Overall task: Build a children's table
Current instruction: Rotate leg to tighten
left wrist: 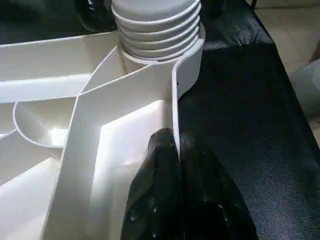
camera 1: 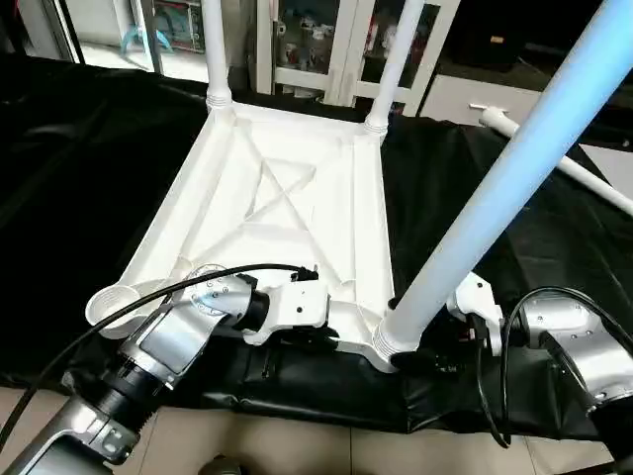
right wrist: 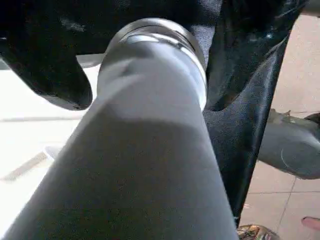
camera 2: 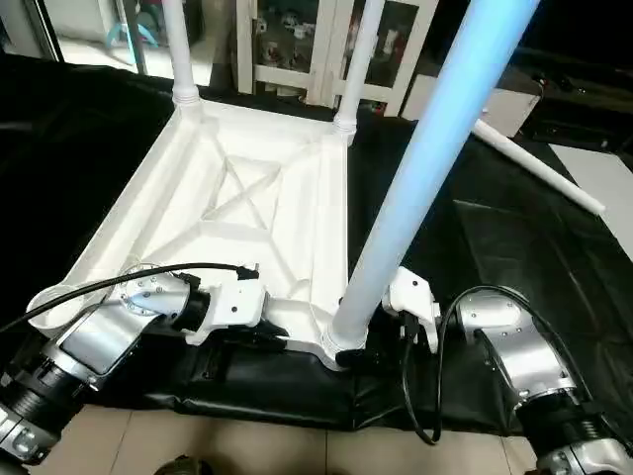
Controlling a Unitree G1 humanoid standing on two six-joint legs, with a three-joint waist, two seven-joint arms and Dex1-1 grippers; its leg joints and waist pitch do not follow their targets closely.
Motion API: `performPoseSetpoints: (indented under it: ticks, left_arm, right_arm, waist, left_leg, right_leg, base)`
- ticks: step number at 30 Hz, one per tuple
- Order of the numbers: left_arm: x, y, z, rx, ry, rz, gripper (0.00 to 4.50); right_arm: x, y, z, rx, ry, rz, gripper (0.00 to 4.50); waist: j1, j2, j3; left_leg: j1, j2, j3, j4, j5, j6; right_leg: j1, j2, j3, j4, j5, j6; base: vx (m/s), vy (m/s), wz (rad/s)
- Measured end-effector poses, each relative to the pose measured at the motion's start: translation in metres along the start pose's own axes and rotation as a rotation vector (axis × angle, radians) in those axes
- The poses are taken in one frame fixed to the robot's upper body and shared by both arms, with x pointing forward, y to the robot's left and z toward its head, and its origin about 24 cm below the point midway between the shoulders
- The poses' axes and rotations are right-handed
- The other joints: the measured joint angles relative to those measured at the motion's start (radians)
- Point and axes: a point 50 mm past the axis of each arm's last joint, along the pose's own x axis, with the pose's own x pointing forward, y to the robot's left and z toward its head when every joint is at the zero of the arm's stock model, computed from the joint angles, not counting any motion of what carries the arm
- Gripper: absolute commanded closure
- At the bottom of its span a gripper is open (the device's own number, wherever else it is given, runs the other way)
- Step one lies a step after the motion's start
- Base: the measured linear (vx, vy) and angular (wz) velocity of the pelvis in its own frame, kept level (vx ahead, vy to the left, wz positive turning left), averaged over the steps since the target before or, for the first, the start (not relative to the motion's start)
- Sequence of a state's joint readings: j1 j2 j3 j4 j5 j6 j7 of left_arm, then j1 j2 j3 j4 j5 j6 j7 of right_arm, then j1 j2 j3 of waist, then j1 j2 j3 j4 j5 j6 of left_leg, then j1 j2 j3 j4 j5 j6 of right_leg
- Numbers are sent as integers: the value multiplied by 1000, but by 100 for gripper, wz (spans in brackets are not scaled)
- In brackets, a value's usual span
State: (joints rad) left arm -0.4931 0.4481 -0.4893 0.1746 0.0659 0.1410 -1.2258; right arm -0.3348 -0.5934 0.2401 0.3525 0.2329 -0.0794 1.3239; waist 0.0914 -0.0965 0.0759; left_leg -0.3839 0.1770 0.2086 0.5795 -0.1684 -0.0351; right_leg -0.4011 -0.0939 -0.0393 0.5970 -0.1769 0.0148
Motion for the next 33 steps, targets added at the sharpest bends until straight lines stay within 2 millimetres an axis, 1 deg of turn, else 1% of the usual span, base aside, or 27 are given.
performPoseSetpoints:
  ticks: [5, 6, 7, 11, 19, 22, 24, 27, 28, 30, 31, 32, 33]
  left_arm:
    - [0, 1, -1, 0, 4, 1, 450]
    - [0, 1, -1, 0, 4, 1, 450]
    - [0, 1, -1, 0, 6, 1, 450]
    - [-1, 1, -2, 0, 11, -2, 450]
    - [-3, 1, -3, -2, 19, -3, 450]
    - [-5, 7, -7, -55, 25, 63, 450]
    - [-4, 11, -10, -94, 26, 115, 450]
    - [2, 19, -11, -162, 28, 213, 450]
    - [6, 24, -11, -198, 32, 270, 450]
    - [13, 29, -9, -239, 35, 332, 450]
    - [16, 32, -8, -264, 32, 365, 450]
    - [20, 35, -6, -289, 36, 408, 450]
    - [24, 38, -5, -316, 31, 445, 450]
  right_arm:
    - [1, 1, -1, -4, -3, 12, 142]
    - [2, 1, -1, -4, -3, 13, 142]
    - [2, 1, -1, -3, -4, 14, 161]
    - [3, 1, -1, -2, -7, 16, 174]
    - [6, 1, -3, 21, -30, -6, 177]
    - [14, -3, -11, 115, -90, -120, 178]
    - [20, -7, -14, 165, -120, -215, 178]
    - [30, -17, -17, 246, -155, -386, 178]
    - [37, -22, -18, 284, -169, -488, 178]
    - [45, -28, -18, 326, -186, -615, 178]
    - [48, -31, -17, 331, -180, -666, 178]
    - [53, -36, -15, 340, -176, -727, 178]
    - [56, -39, -15, 349, -170, -773, 178]
  waist:
    - [-1, 0, 0]
    - [-1, 0, 0]
    - [-1, 0, 0]
    - [-2, -1, -1]
    - [-2, -3, -2]
    - [-13, -6, -4]
    - [-27, -6, -5]
    - [-47, -5, -4]
    - [-58, -3, -2]
    - [-68, 4, 0]
    - [-71, 9, 1]
    - [-78, 13, 2]
    - [-80, 16, 3]
  left_leg:
    - [0, 0, 0, 3, 0, 0]
    - [0, 1, 0, 3, 0, 0]
    - [0, 1, -1, 4, 0, 0]
    - [0, 1, -1, 5, 0, 0]
    - [1, 2, -1, 5, 0, 0]
    - [4, 2, -2, 7, 0, 0]
    - [6, 2, -5, 8, 0, -1]
    - [10, 0, -12, 8, 0, -1]
    - [11, -2, -16, 8, 0, -1]
    - [11, -4, -25, 8, 0, -1]
    - [11, -4, -32, 7, 0, -1]
    - [10, -5, -39, 8, 0, -1]
    - [10, -5, -43, 7, -1, -1]
  right_leg:
    - [0, 0, 0, 2, 0, 0]
    - [0, 0, 0, 3, 0, 0]
    - [0, 0, 0, 3, 0, 0]
    - [0, 0, 0, 4, 0, 0]
    - [1, 1, 0, 5, 0, 0]
    - [2, 1, -1, 5, 2, -4]
    - [1, 1, -3, 3, 1, -1]
    - [3, 1, -6, -3, 0, -1]
    - [2, 0, -7, -6, 0, 0]
    - [1, 0, -14, -15, 0, 0]
    - [3, -1, -23, -23, 0, -1]
    - [4, -3, -31, -29, -1, -1]
    - [5, -2, -36, -36, -1, -1]
  base:
    - [0, 0, 0]
    - [0, 0, 0]
    - [0, 0, 0]
    - [0, 0, 0]
    - [0, 0, 0]
    - [0, 0, 0]
    - [-28, 5, -6]
    - [-57, 17, -13]
    - [-70, 26, -22]
    - [-68, 28, -22]
    - [-53, 40, -24]
    - [-53, 40, -24]
    - [-49, 37, -20]
